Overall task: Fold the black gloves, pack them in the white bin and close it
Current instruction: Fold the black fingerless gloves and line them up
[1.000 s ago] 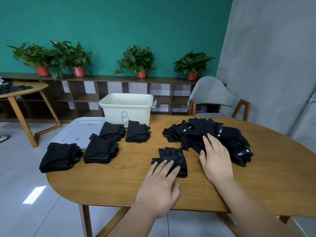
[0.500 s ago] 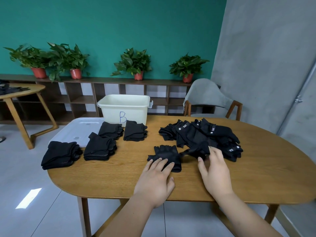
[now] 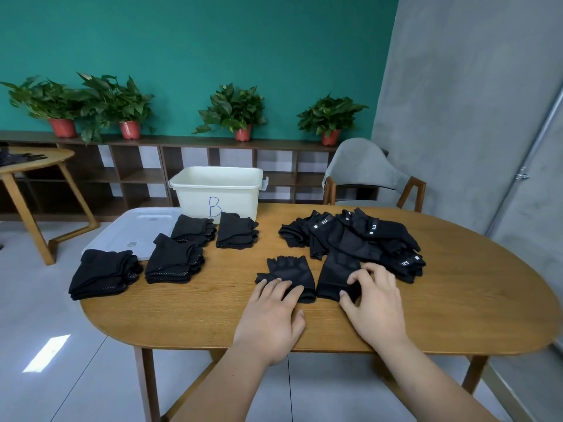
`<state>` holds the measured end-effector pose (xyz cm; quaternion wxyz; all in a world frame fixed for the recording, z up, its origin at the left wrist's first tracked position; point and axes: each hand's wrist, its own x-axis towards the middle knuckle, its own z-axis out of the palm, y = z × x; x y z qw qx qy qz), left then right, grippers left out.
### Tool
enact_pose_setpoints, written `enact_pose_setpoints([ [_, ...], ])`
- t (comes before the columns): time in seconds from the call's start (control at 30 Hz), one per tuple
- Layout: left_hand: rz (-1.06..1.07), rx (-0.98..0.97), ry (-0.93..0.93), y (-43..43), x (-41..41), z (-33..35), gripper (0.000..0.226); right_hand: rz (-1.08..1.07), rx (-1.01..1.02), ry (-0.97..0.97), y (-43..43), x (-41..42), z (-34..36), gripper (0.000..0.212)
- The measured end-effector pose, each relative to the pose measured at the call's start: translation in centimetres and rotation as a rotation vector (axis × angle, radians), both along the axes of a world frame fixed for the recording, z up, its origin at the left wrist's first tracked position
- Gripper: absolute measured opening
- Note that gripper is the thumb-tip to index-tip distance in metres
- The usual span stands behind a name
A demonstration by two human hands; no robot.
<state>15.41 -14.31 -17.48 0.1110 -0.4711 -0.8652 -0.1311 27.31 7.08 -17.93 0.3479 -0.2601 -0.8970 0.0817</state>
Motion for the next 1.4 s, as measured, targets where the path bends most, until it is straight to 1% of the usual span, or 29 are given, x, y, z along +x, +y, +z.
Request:
enact_pose_setpoints([
  [0.07,-0.001,0.009,0.016,0.0,-0.1,-0.1,0.059,0.101,0.044,-0.117,-0.4,-0.1,-0.1,0.036],
  [0.1,-0.003,0.013,0.020,0.0,-0.1,-0.2,0.059,0.143,0.034,-0.175,-0.5,-0.2,-0.1,0.039],
  [0.17,-0.010,0.021,0.016,0.0,-0.1,-0.2,0.059,0.210,-0.010,-0.228,-0.6,-0.2,0.1,0.038],
  [0.2,-0.013,0.024,0.009,0.0,0.0,-0.2,0.059,0.221,-0.014,-0.206,-0.7,0.0,0.3,0.037],
  [0.27,-0.018,0.021,-0.004,0.0,0.0,-0.1,0.059,0.169,0.033,-0.114,-0.4,0.1,0.4,0.037],
  [0.3,-0.022,0.015,-0.013,0.0,0.0,-0.1,0.059,0.106,0.067,-0.093,0.0,0.2,0.6,0.041],
  [0.33,-0.026,0.010,-0.025,0.1,0.0,0.0,0.059,0.028,0.081,-0.117,0.5,0.2,0.8,0.045],
  [0.37,-0.028,0.006,-0.039,0.1,-0.1,0.0,0.059,-0.047,0.063,-0.188,1.3,0.2,1.0,0.049],
  [0.43,-0.033,-0.004,-0.059,0.1,-0.2,0.0,0.060,-0.131,-0.062,-0.378,3.4,0.0,1.6,0.058],
  [0.5,-0.041,-0.010,-0.063,0.2,-0.3,-0.1,0.060,-0.131,-0.195,-0.523,5.4,-0.1,2.2,0.066],
  [0.53,-0.042,-0.012,-0.064,0.2,-0.3,-0.2,0.061,-0.120,-0.226,-0.576,6.3,-0.2,2.3,0.069],
  [0.63,-0.047,-0.020,-0.073,0.3,-0.4,-0.3,0.062,-0.081,-0.220,-0.650,8.1,-0.5,1.9,0.070],
  [0.77,-0.053,-0.031,-0.084,0.5,-0.7,-0.4,0.063,-0.045,-0.185,-0.644,10.3,-1.6,1.8,0.069],
  [0.87,-0.053,-0.040,-0.091,0.6,-0.8,-0.5,0.064,-0.057,-0.122,-0.585,11.1,-2.2,1.5,0.068],
  [0.93,-0.051,-0.046,-0.088,0.7,-0.8,-0.4,0.064,-0.092,-0.023,-0.457,11.0,-2.2,1.3,0.066],
  [1.0,-0.045,-0.043,-0.088,0.8,-0.8,-0.3,0.065,-0.098,0.124,-0.285,10.5,-1.8,1.3,0.058],
  [1.07,-0.035,-0.030,-0.095,0.7,-0.6,-0.2,0.066,0.005,0.239,-0.161,9.7,-1.5,1.2,0.047],
  [1.1,-0.029,-0.025,-0.101,0.7,-0.5,-0.2,0.068,0.095,0.245,-0.146,9.1,-1.4,1.2,0.043],
  [1.17,-0.015,-0.025,-0.106,0.6,-0.5,-0.1,0.070,0.233,0.186,-0.192,7.8,-1.2,0.8,0.038],
  [1.3,-0.007,-0.026,-0.103,0.4,-0.4,-0.1,0.069,0.289,0.161,-0.233,5.9,-0.2,0.2,0.032],
  [1.4,-0.013,-0.010,-0.083,0.4,-0.3,-0.1,0.064,0.337,0.203,-0.181,5.0,0.8,0.0,0.024],
])
